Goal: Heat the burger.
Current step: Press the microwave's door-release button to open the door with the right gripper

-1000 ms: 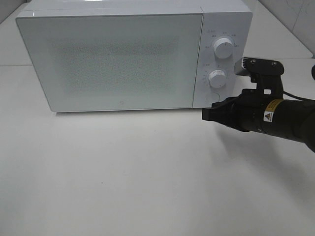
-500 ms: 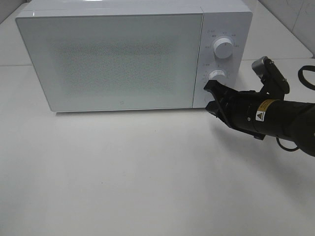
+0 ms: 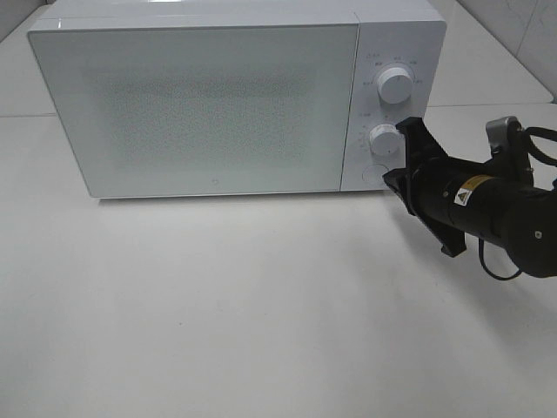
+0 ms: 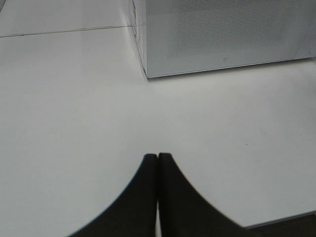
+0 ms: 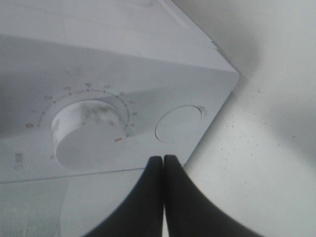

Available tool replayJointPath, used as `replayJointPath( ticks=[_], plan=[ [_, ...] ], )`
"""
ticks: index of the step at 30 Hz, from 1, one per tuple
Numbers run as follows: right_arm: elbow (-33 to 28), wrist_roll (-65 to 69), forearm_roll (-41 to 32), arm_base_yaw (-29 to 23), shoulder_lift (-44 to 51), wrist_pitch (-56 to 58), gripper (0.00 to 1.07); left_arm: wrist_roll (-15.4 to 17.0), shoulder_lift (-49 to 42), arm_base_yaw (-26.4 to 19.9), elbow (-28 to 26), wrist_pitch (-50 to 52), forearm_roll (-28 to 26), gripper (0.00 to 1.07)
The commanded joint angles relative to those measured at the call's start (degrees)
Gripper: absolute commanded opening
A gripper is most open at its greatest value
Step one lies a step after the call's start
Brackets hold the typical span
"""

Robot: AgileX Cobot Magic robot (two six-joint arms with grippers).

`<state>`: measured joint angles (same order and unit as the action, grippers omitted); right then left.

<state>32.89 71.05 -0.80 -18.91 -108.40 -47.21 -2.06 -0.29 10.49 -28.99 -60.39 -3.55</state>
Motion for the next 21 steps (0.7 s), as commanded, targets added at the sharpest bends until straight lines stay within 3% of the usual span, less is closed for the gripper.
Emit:
replayJointPath(
  ticks=[1, 21],
  plan=[
    [1.8, -0.9, -1.0, -0.1, -0.3, 1.9, 0.0, 0.0, -1.1, -0.1, 0.1, 0.7, -0.4, 0.0],
    [11.1, 1.3, -1.9, -0.1, -7.6, 2.6, 0.0, 0.0, -1.1, -0.1, 0.1, 0.7, -0.4, 0.0]
  ],
)
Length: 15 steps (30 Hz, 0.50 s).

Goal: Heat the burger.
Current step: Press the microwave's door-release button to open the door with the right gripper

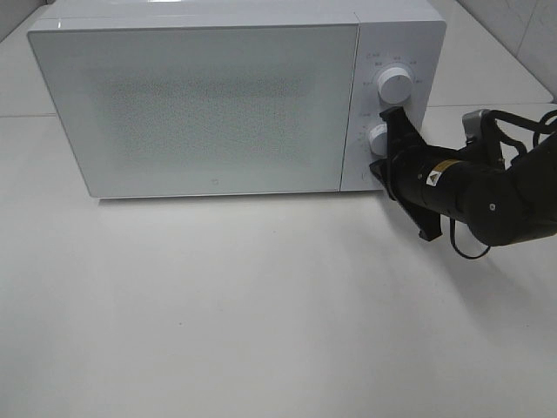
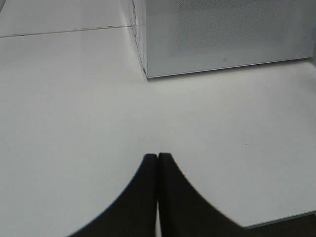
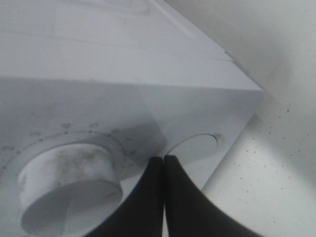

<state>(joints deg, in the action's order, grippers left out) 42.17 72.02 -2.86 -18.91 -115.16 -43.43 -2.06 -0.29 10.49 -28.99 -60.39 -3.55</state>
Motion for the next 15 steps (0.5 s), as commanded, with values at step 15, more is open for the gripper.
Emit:
replayJointPath(
  ticks=[15],
  plan=[
    [3.5, 0.5, -1.8, -0.1, -3.3, -9.1, 0.0, 0.0, -1.1, -0.1, 0.1, 0.7, -0.4, 0.0]
  ],
)
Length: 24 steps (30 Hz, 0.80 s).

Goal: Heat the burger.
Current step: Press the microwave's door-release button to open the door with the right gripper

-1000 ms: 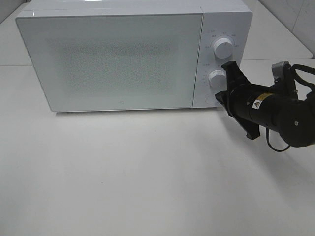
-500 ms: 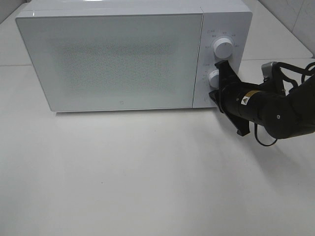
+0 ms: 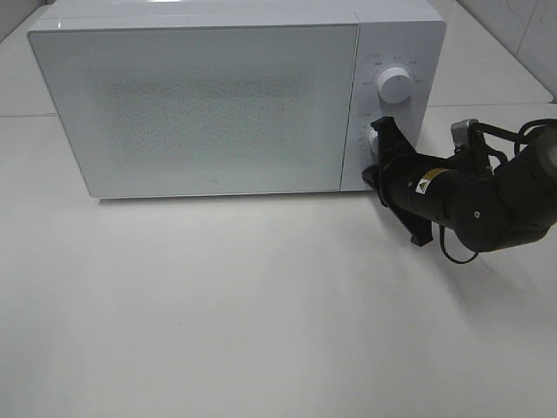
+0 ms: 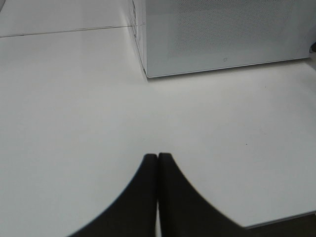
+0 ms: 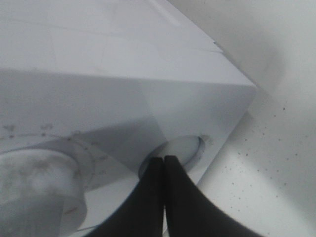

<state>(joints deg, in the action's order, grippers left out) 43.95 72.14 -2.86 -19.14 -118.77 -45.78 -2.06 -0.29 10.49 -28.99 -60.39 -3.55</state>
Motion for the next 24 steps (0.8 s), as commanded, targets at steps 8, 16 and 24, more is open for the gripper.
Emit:
replayJointPath(
  ticks=[8, 16, 24],
  plan=[
    [5.2, 0.3, -1.4, 0.2, 0.3, -6.8, 0.0, 0.0, -1.1, -0.1, 0.1, 0.7, -0.4, 0.0],
    [8.6, 0.3, -1.2, 0.2, 0.3, -6.8, 0.0, 0.0, -1.1, -0.1, 0.1, 0.7, -0.4, 0.0],
    [8.9, 0.3, 0.8, 0.2, 0.7, -10.8, 0.0, 0.0, -1.1, -0.1, 0.1, 0.7, -0.4, 0.0]
  ],
)
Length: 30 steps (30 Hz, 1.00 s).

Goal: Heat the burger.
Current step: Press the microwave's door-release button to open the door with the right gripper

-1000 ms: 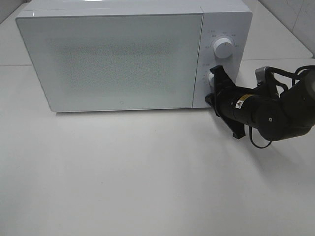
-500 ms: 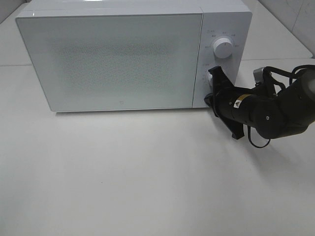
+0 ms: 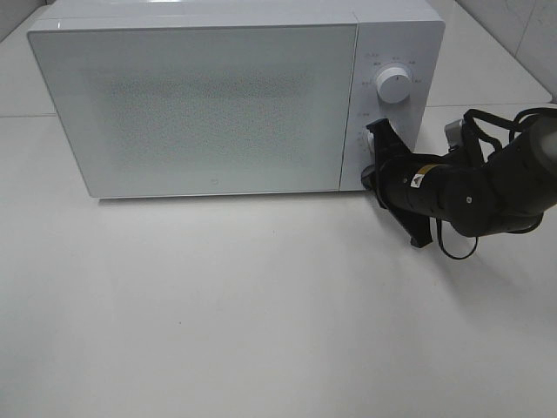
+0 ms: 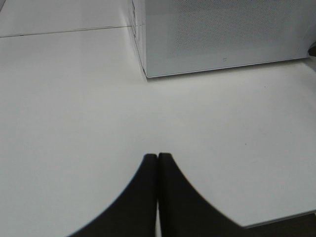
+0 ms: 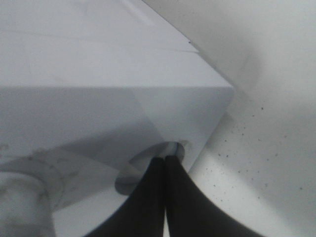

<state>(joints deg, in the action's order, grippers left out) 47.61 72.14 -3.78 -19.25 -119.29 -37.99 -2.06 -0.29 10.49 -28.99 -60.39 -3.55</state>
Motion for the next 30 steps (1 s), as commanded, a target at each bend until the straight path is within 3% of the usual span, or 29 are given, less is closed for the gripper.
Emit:
replayJointPath(
  ticks=[1, 16, 22, 30],
  plan=[
    [5.3, 0.3, 1.7, 0.3, 1.2, -18.6, 0.0, 0.0, -1.1, -0.1, 0.1, 0.7, -0.4, 0.0],
    [4.3, 0.5, 6.0, 0.3, 4.2, -19.0, 0.0, 0.0, -1.1, -0.1, 0.1, 0.7, -0.4, 0.0],
    [0.7, 0.4, 3.2, 0.3, 4.6, -23.6, 0.0, 0.0, -1.1, -0.1, 0.1, 0.7, -0.4, 0.0],
    [0.7, 0.1, 1.0, 0.3, 3.8, -23.0, 0.0, 0.0, -1.1, -0.1, 0.1, 0.7, -0.4, 0.0]
  ],
)
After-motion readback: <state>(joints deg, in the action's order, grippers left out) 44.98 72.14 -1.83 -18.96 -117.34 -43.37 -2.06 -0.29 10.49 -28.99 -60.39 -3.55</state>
